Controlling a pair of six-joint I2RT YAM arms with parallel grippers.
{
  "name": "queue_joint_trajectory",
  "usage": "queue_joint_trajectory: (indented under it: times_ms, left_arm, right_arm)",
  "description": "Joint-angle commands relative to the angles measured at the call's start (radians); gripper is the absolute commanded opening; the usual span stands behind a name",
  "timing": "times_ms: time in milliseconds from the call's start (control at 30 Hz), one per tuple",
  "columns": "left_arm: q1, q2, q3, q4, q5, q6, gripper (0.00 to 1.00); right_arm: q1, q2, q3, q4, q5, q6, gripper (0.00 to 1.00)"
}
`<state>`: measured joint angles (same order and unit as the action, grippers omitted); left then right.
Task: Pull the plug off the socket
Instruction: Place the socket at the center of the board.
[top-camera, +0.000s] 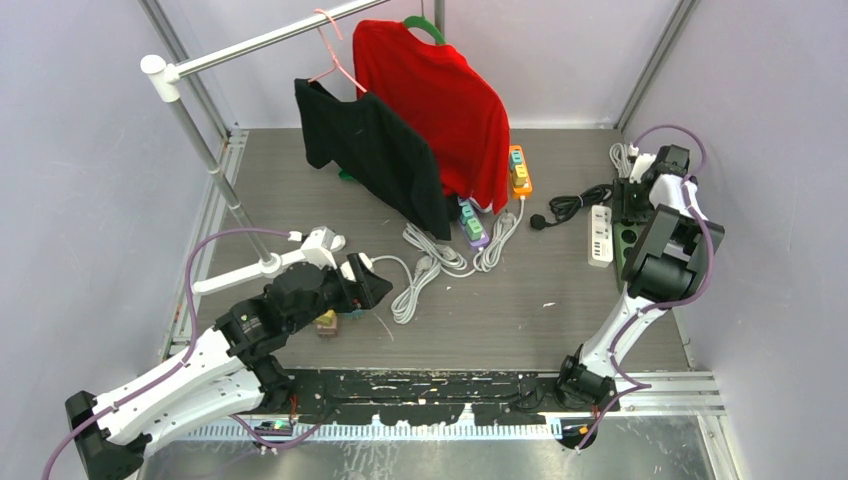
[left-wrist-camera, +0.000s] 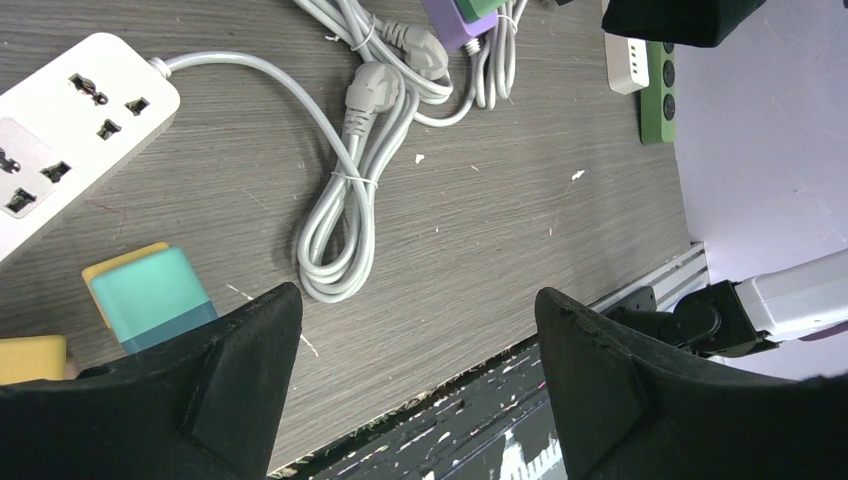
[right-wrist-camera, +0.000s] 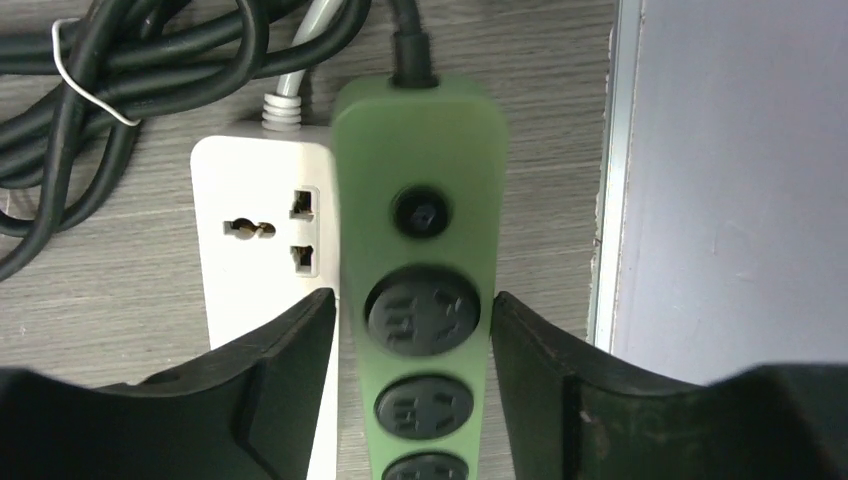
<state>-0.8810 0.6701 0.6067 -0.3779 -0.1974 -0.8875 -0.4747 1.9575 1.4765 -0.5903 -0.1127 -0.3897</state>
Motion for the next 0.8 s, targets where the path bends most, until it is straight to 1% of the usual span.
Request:
queue_joint_trajectory:
  times_ms: [0, 167, 267, 367, 400, 433, 533, 600, 767]
  left_arm:
    - [0.006, -0.009, 0.006, 0.051, 0.005, -0.006, 0.85]
    - [0.004, -0.003, 0.014, 0.060, 0.003, 0.003, 0.85]
    - [0.006, -0.005, 0.019, 0.062, 0.000, 0.008, 0.85]
    - [0.005, -0.008, 0.017, 0.069, -0.002, 0.010, 0.86]
    - [0.005, -0.009, 0.015, 0.074, -0.002, 0.010, 0.85]
    - [0.006, -0.009, 0.012, 0.079, -0.003, 0.010, 0.85]
    - [0.006, -0.012, 0.001, 0.096, -0.002, 0.009, 0.86]
    - [0.006, -0.013, -0.003, 0.099, 0.001, 0.008, 0.86]
    - [0.005, -0.027, -0.012, 0.094, 0.008, 0.010, 0.86]
  right_arm:
    - [0.001, -0.089, 0.017, 0.005, -0.009, -0.009, 0.67]
    - [0.002, -0.191, 0.022, -0.004, -0.049, 0.004, 0.72]
    - [0.001, -0.255, 0.024, -0.033, -0.120, 0.004, 0.72]
    - [0.002, -0.332, 0.021, -0.119, -0.284, -0.033, 0.72]
    - [0.002, -0.360, 0.012, -0.159, -0.362, -0.056, 0.72]
    - [0.002, -0.392, -0.007, -0.198, -0.472, -0.071, 0.72]
    - [0.010, -0.486, -0.108, -0.216, -0.706, -0.063, 0.72]
    - [0.047, -0.532, -0.174, -0.205, -0.772, -0.027, 0.72]
    - [0.157, -0.575, -0.288, -0.180, -0.800, 0.071, 0.71]
